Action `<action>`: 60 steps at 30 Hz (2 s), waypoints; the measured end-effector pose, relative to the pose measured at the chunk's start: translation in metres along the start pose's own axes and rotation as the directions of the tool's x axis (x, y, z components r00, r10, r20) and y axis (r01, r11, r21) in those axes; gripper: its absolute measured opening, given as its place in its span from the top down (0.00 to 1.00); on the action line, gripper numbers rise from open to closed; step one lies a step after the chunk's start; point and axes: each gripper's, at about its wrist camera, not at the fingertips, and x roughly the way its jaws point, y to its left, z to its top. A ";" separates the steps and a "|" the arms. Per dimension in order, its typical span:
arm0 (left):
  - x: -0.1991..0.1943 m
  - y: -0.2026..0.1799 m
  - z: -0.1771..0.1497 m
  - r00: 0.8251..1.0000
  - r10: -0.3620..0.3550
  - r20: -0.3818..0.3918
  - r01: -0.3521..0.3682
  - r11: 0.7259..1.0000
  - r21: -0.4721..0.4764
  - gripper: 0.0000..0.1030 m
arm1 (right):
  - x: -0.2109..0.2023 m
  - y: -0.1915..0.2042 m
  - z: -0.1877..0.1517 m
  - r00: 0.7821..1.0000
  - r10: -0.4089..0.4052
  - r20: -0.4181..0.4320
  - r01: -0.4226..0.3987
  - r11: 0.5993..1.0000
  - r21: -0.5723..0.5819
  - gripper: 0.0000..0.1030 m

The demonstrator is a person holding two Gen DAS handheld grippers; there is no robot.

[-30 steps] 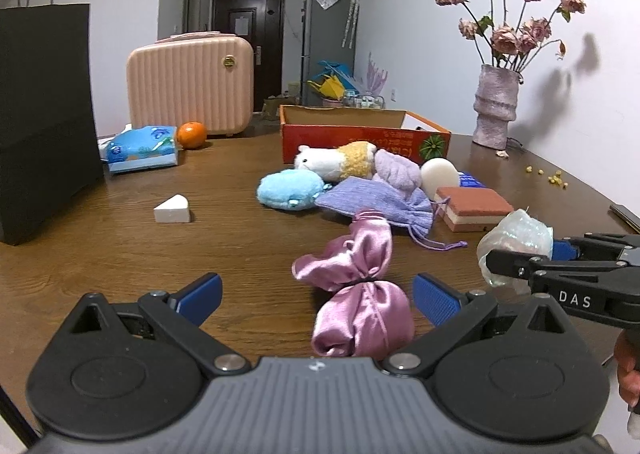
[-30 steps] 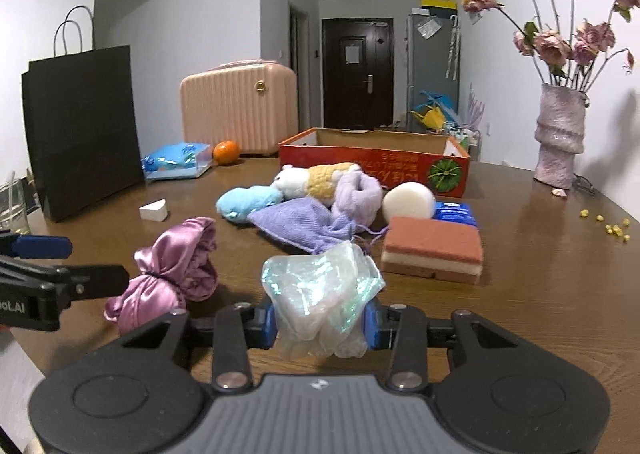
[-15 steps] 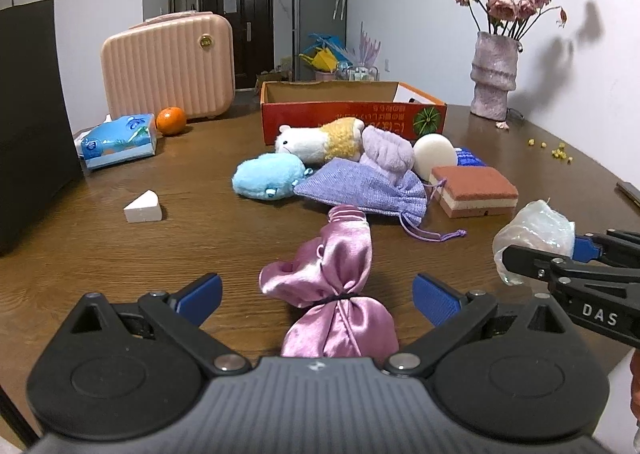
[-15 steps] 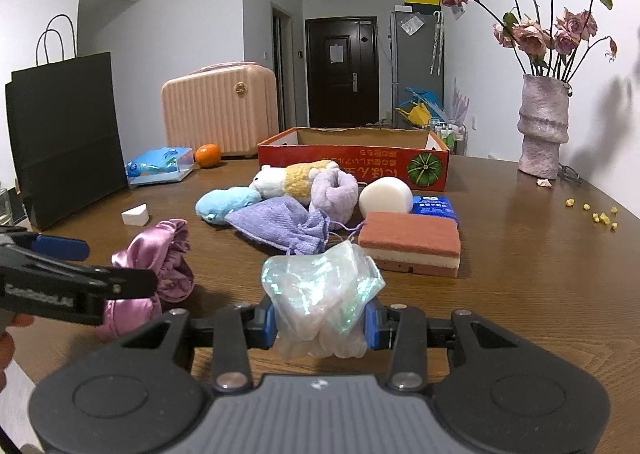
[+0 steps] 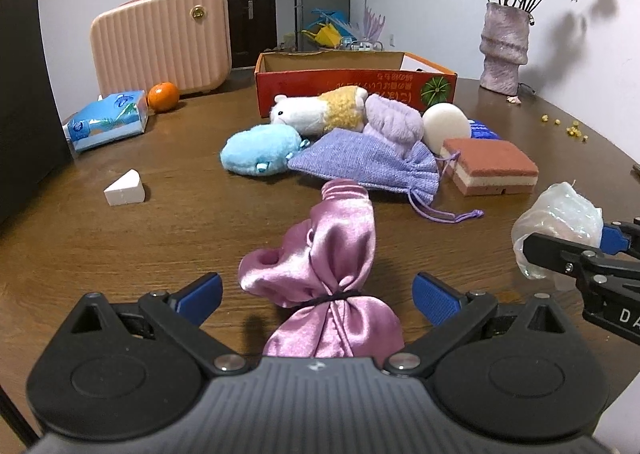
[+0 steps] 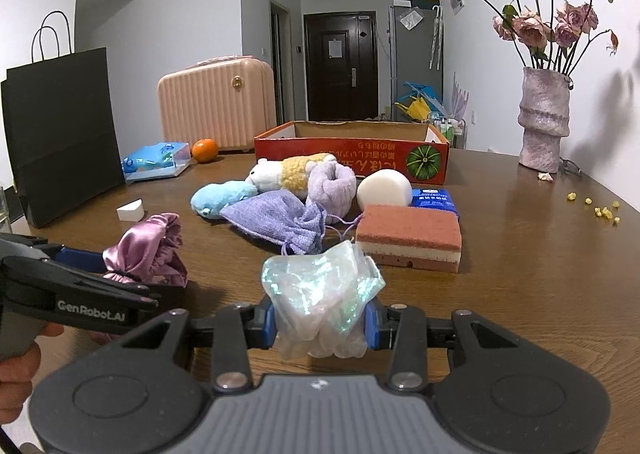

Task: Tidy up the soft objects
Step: 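Grasp the clear plastic bag with the right gripper while the left gripper grasps the pink satin pouch, then carry the plastic bag and pink pouch with both grippers over the orange box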

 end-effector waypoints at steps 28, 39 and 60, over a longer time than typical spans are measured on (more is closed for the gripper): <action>0.003 -0.003 -0.005 0.997 -0.076 -0.010 0.076 0.997 0.009 0.65 | 0.003 -0.001 0.000 1.000 0.001 0.000 -0.001 1.000 0.006 0.62; -0.013 -0.003 0.013 0.996 -0.072 0.061 0.071 0.997 0.019 0.65 | -0.002 -0.002 0.013 0.999 -0.005 0.036 0.005 1.000 -0.010 0.62; -0.015 -0.011 0.063 0.978 -0.079 0.192 0.078 0.997 0.013 0.65 | 0.018 -0.020 0.058 0.990 -0.021 0.138 0.025 0.999 -0.028 0.62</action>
